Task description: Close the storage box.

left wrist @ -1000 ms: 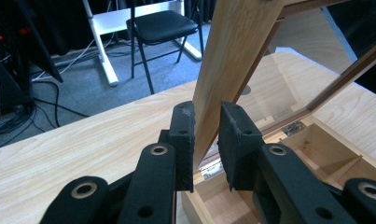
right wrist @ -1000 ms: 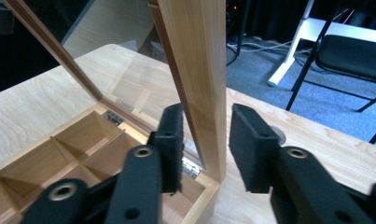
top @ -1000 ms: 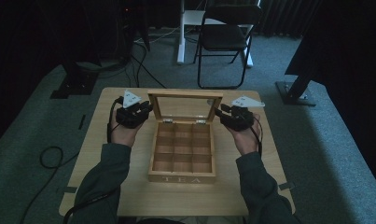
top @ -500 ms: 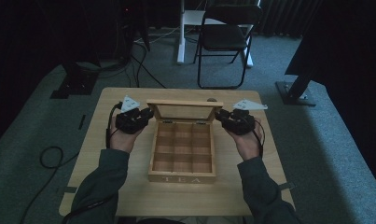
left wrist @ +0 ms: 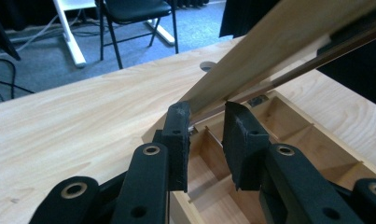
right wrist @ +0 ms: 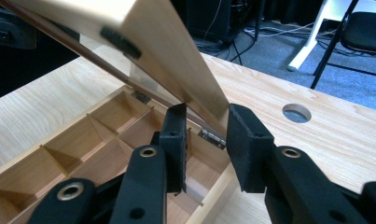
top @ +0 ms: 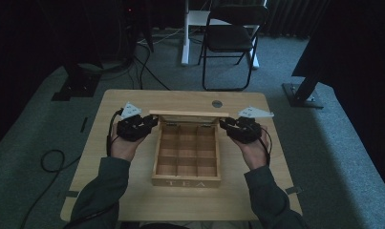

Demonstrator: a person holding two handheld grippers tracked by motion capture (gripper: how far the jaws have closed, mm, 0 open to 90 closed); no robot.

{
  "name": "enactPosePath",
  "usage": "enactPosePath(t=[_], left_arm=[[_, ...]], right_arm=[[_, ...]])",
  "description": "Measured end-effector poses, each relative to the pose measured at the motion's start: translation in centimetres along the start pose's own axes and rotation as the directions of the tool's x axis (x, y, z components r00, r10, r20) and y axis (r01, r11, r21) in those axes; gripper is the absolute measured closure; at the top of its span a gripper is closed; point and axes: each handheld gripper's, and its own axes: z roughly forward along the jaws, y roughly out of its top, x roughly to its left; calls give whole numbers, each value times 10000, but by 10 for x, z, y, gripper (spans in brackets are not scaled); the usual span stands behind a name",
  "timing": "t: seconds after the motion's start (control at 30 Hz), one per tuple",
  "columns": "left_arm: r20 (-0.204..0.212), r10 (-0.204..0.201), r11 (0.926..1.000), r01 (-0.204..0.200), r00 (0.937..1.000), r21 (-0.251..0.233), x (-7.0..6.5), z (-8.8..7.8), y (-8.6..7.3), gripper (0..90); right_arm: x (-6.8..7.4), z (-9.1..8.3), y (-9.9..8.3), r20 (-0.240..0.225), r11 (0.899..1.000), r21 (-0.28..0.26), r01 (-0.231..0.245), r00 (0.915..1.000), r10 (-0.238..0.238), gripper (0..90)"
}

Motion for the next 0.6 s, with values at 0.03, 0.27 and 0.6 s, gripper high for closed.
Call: enactPosePath(t=[0.03, 0.27, 0.6], left_arm=[[23, -27, 10000, 27, 10000, 9, -1, -1, -1, 713], [188, -16, 10000, 14, 9998, 68, -6, -6, -7, 669], [495, -56, 10000, 58, 9988, -36, -11, -15, -11, 606]], right_arm=[[1, 0, -1, 13, 10000, 6, 42, 10000, -42, 675], [6, -4, -8, 13, 9996, 170, 224, 9997, -225, 673], [9, -7, -18, 0, 9996, 234, 163, 9999, -163, 620]])
